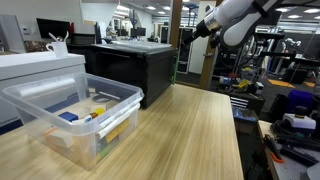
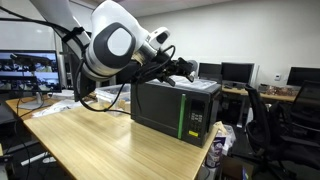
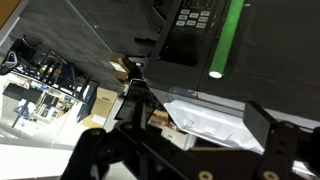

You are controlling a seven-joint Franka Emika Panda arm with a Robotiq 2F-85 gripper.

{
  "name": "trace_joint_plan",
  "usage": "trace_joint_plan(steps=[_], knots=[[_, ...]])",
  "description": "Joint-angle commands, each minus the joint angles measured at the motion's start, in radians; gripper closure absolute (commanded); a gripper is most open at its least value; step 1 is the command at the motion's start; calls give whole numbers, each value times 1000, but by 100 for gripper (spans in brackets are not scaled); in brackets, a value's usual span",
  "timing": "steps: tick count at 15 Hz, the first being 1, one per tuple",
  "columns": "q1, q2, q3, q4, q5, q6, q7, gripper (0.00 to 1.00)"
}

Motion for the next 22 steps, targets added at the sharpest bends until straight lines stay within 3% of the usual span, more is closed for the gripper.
trace_joint_plan(steps=[1,11,15,18,19,20,22], knots=[[-40,39,48,7,-57,14,12,0],[-32,46,54,4,-39,0,0,0],[-108,114,146,99,-145,-23,43,0],[-201,183,245,175,-223,-41,66,0],[-263,221,307,210,-261,-41,59,0],[-234,188,275,171,-226,-32,36,0],[-245,201,286,182,-230,-32,36,0]])
